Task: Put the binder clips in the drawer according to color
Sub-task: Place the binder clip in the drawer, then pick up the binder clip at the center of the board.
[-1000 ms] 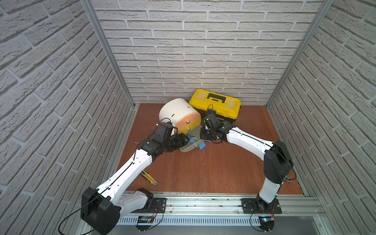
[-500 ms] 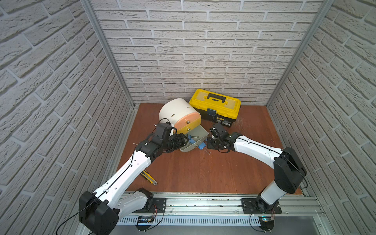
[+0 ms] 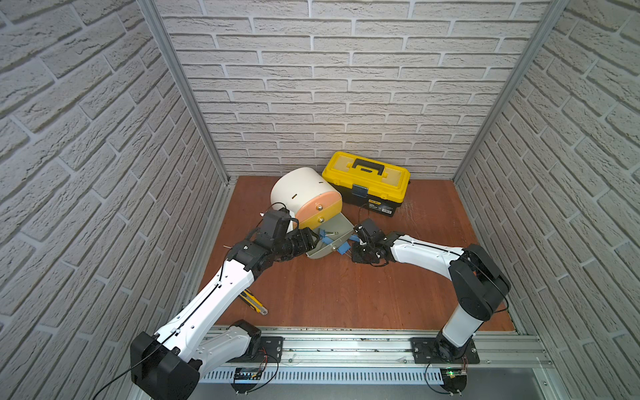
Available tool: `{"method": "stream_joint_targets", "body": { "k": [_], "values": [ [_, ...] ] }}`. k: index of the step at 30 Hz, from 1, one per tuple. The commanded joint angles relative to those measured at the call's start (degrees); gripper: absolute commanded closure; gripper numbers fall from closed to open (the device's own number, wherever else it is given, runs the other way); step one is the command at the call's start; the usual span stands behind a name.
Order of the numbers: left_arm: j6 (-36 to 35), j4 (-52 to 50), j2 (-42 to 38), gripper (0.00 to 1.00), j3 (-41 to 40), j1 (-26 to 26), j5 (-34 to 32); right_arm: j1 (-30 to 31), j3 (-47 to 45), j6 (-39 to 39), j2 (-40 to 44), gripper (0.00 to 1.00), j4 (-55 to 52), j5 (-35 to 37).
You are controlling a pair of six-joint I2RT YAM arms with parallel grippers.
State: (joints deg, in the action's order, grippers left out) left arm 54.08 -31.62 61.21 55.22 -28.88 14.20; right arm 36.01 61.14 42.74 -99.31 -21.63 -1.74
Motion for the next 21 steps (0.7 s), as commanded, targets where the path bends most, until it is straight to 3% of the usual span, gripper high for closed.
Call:
{"method": "stream_joint_targets", "body": {
  "k": [1, 21],
  "values": [
    [-0.11, 0.1, -1.17, 0.25, 0.42, 0.37, -0.75, 0.02, -0.76, 0.49, -1.03, 0.91, 1.94, -0.39],
    [-0.01, -0.02, -1.04, 0.25, 0.15, 0.52, -0.55, -1.72, -2.3, 2.43, -4.4, 0.92, 3.26, 1.56]
  ]
}}
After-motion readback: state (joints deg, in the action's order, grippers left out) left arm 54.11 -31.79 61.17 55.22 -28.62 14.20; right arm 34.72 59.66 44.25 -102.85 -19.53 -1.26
